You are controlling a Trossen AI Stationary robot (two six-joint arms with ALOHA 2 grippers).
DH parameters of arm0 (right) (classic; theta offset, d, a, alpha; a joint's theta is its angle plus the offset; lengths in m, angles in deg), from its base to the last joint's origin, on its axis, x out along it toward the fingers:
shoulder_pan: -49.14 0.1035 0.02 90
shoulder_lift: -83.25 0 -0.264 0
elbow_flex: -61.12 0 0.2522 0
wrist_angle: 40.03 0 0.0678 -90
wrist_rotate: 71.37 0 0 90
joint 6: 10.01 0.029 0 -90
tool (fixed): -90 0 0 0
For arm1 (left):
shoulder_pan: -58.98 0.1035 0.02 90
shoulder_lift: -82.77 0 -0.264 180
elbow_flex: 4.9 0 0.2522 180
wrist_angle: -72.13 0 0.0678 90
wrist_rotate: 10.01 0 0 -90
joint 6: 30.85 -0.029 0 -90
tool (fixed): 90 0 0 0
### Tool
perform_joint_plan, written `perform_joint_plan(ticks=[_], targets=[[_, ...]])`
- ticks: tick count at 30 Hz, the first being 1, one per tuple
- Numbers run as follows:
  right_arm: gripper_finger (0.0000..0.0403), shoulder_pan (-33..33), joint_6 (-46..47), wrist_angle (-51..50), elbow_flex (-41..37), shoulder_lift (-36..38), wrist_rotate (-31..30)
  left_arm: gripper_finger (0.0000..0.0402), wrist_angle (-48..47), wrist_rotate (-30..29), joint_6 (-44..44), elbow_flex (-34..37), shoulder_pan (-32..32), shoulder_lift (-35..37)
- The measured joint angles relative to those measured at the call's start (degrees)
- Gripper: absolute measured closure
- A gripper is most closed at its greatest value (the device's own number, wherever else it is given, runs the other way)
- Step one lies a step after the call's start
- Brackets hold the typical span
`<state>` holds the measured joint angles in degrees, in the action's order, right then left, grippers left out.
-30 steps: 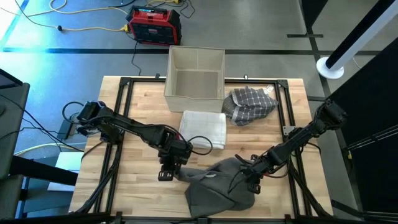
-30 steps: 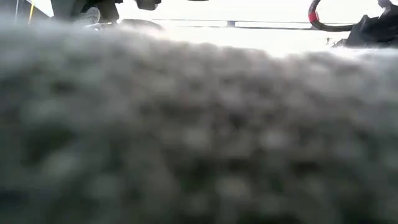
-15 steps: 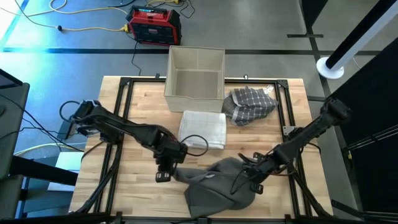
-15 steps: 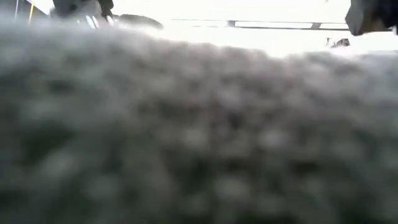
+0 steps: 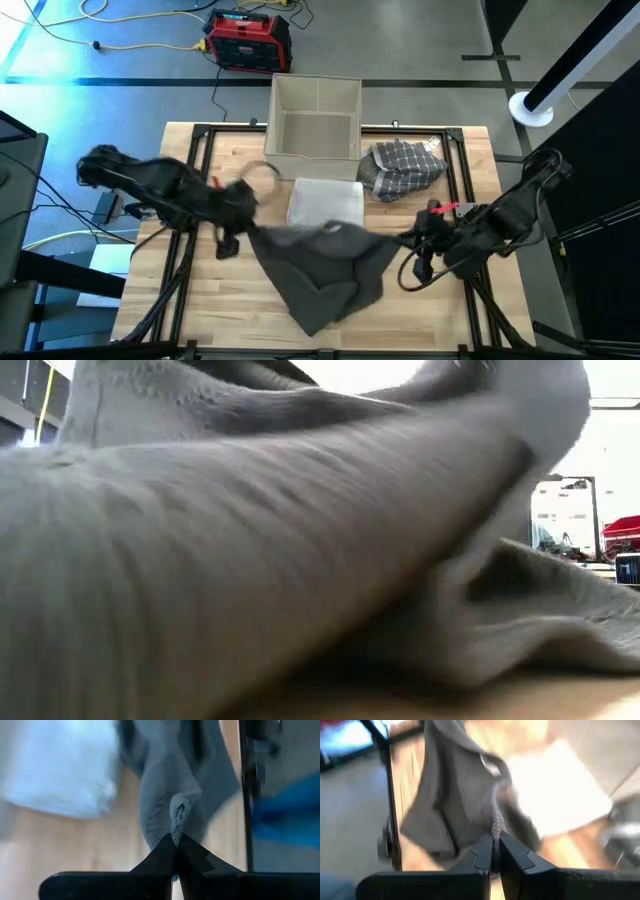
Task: Fold towel
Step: Fold the gray towel
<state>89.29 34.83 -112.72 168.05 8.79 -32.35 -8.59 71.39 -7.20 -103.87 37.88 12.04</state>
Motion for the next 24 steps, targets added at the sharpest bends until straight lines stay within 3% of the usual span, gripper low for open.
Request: perform_joint_plan(ticks=[6,8,17,21,24], targets=[[0.0399,0.49,-7.99,3.58,4.03,-0.04,-5.64,0.0401,6.97,-21.15,-2.79,-0.02,-4.62,9.22],[0.0399,0.52,-12.22,4.98,5.49,-0.05,-6.81,0.0401,9.08,-25.38,-3.03,-0.02,-5.95,10.78],[0.0399,0.34,-33.34,6.83,15.74,-0.07,-14.57,0.0401,22.03,-32.05,-7.7,-0.02,-10.59,13.16],[0.0399,0.36,-45.6,15.63,21.17,-0.05,-14.8,0.0401,33.02,-32.59,-19.82,-0.02,-11.61,11.43],[0.0399,0.92,-55.8,25.82,23.42,0.04,-8.82,0.0401,43.43,-34.16,-32.25,0.0,-10.55,9.89]])
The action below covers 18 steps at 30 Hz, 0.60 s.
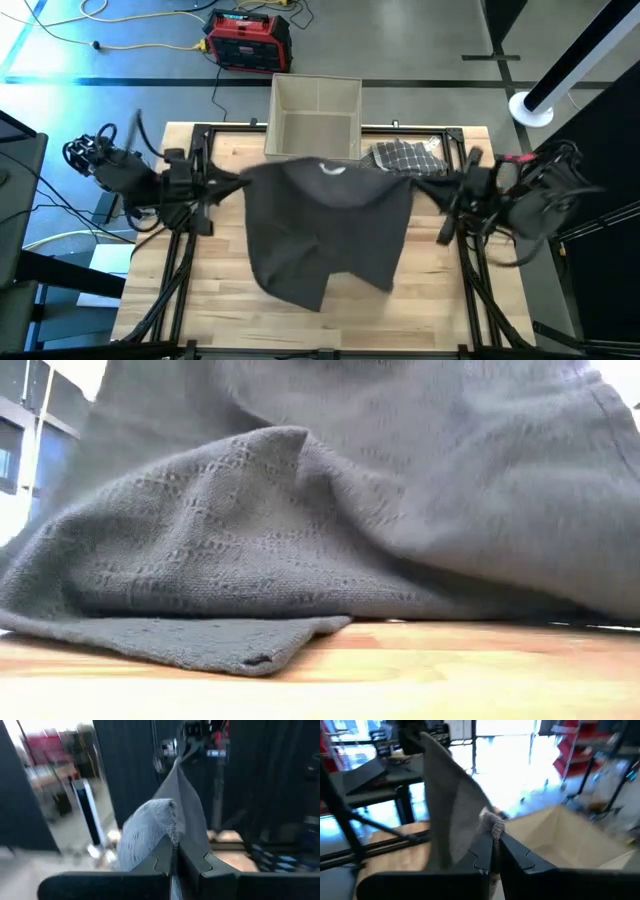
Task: Fold towel
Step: Fold the gray towel
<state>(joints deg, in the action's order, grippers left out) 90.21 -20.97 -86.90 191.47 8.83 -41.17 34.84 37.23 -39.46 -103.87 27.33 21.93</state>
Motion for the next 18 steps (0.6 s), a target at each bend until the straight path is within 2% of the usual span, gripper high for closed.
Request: perform_joint_plan(ticks=[3,6,9,14,16,18], targets=[[0.0399,1.0,-5.93,6.49,1.36,-0.1,8.74,0.0401,12.0,-0.29,-11.04,0.0,1.45,-1.15],[0.0399,1.86,-4.44,8.4,1.6,-0.41,19.49,0.0401,23.13,0.57,-19.84,0.0,2.21,-1.79],[0.0399,2.73,-2.69,10.1,1.73,-0.73,30.43,0.0401,30.82,4.52,-25.63,0.0,2.4,-1.83],[0.0399,4.73,-0.55,13.9,1.89,-1.84,46.72,0.0401,34.14,16.43,-25.04,-1.27,1.87,-1.49],[0.0399,6.59,-0.99,17.28,1.85,-2.97,49.46,0.0401,34.15,21.1,-22.04,-1.45,1.0,-1.66],[0.0399,8.57,-2.75,20.43,1.82,-4.0,49.43,0.0401,34.16,25.77,-19.03,-1.64,0.12,-1.82]])
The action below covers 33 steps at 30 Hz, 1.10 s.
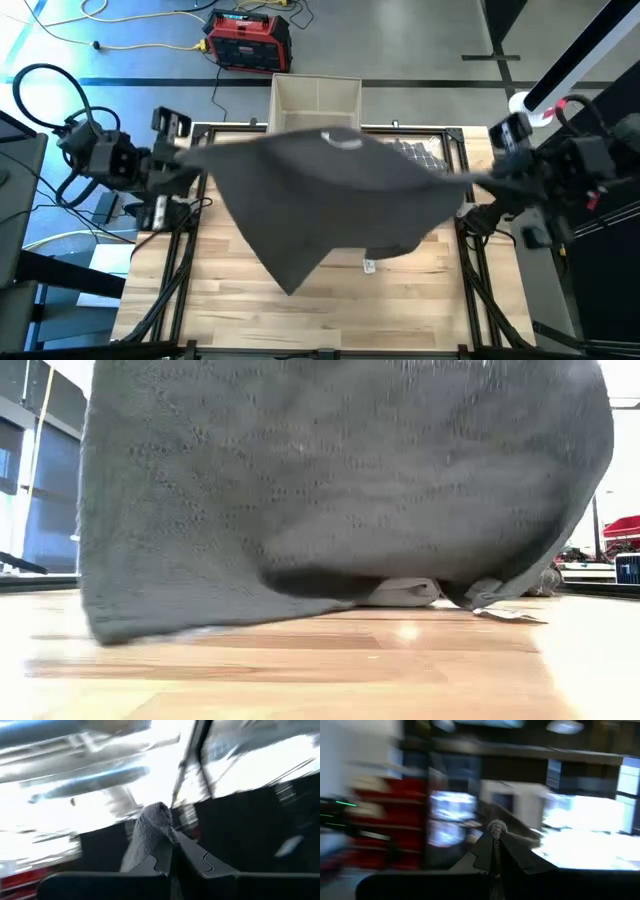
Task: Fold towel
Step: Fold the gray towel
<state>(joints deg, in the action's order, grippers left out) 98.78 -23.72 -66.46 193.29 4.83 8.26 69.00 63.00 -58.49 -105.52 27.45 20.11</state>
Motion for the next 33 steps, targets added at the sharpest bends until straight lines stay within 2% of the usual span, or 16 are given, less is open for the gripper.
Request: perform_joint_plan(ticks=[4,6,11,15,17,25,28,30,33], targets=[[0.0399,4.56,-5.76,4.37,0.01,-1.31,-4.64,0.0401,0.02,9.34,6.0,-0.37,-1.75,-0.33],[0.0398,6.5,-8.66,6.15,0.0,-1.8,-8.05,0.0401,0.91,11.96,6.98,-0.39,-3.26,-1.07],[0.0395,9.77,-13.35,9.01,-0.02,-2.14,-16.62,0.0401,5.8,11.81,7.98,-0.35,-7.98,-3.67],[0.0395,11.16,-15.83,10.91,-0.02,-2.18,-23.45,0.0401,10.59,11.27,4.95,-0.41,-11.63,-5.12],[0.0394,11.24,-16.35,9.95,-0.02,-2.18,-31.51,0.0401,10.17,9.96,2.81,-1.58,-12.97,-5.64],[0.0393,11.17,-18.0,4.63,0.0,-2.18,-66.19,0.0401,7.04,0.98,-2.96,-6.11,-14.99,-6.92],[0.0393,9.43,-11.71,-5.59,-0.01,-2.18,-78.25,0.0401,3.57,-10.23,-4.53,-6.41,-14.68,-6.9],[0.0393,8.28,-4.53,-14.95,0.0,-2.06,-79.18,0.0401,1.14,-18.27,-5.69,-6.54,-14.46,-6.87],[0.0392,7.56,5.19,-24.42,-0.02,-1.9,-72.17,0.0401,-2.5,-30.33,-7.43,-6.74,-14.12,-6.83]])
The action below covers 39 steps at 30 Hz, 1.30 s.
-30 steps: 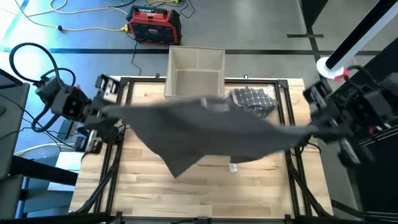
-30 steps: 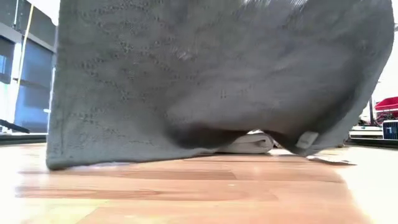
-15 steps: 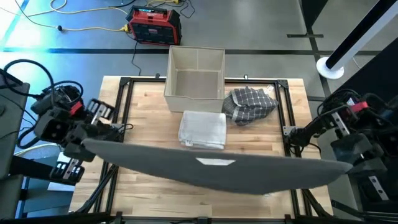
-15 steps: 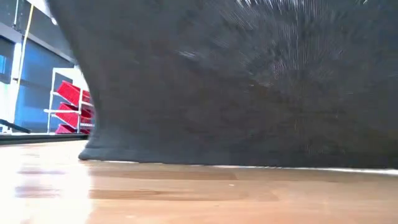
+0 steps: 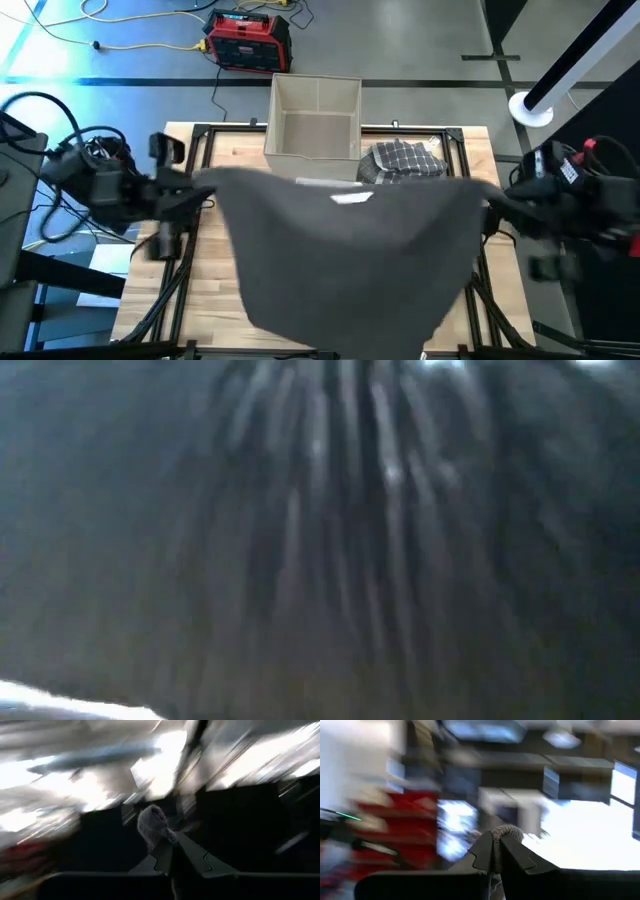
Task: Fold towel
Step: Fold the gray towel
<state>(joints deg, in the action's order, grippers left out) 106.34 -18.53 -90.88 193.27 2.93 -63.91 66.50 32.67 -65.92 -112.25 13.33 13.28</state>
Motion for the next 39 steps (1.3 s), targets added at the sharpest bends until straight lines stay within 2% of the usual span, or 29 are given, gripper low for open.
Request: perform_joint_plan(ticks=[3,5,7,9,12,14,19,22,29,31,33,37,39], targets=[[0.0392,-0.28,0.16,0.16,-0.02,0.1,9.8,0.0401,-6.0,-8.88,-0.05,-0.06,1.75,0.02],[0.0392,-0.27,-4.72,3.35,-0.02,0.06,13.31,0.0401,-11.01,-10.24,1.54,-0.06,3.49,0.02],[0.0392,-0.27,-10.95,7.83,-0.02,-0.02,13.56,0.0401,-14.32,-9.1,3.37,-0.03,5.09,-0.03],[0.0392,-0.45,-17.59,13.89,-0.02,-0.02,12.38,0.0401,-15.08,-3.96,4.77,0.01,6.66,-0.05],[0.0392,-0.99,-27.24,23.94,-0.01,0.07,12.77,0.0401,-12.75,7.7,4.87,0.01,8.08,0.02],[0.0392,-0.62,-27.14,24.55,-0.02,0.06,15.76,0.0401,-10.16,12.97,1.51,0.01,8.24,0.1],[0.0392,0.4,-25.23,24.65,-0.01,0.05,23.77,0.0401,-2.49,13.62,-12.87,-0.01,8.22,0.15],[0.0392,1.02,-23.29,24.04,0.0,0.06,29.23,0.0401,2.32,13.74,-17.21,-0.01,8.25,0.15],[0.0392,2.94,-14.0,20.92,0.0,0.02,58.66,0.0401,1.66,22.23,-9.16,-0.03,5.93,0.17],[0.0392,2.93,-12.63,22.18,-0.02,-0.06,63.97,0.0401,1.34,24.8,-6.7,-0.03,5.24,0.17],[0.0392,2.88,-11.91,23.6,-0.02,-0.42,65.59,0.0401,0.66,29.85,-3.24,-0.04,4.41,0.17],[0.0392,2.91,-11.95,25.71,-0.02,-1.08,65.68,0.0401,0.68,44.0,1.78,-0.05,2.62,0.17],[0.0392,2.95,-12.7,26.75,-0.02,-1.55,65.15,0.0401,2.2,48.26,2.81,-0.03,1.93,-0.04]])
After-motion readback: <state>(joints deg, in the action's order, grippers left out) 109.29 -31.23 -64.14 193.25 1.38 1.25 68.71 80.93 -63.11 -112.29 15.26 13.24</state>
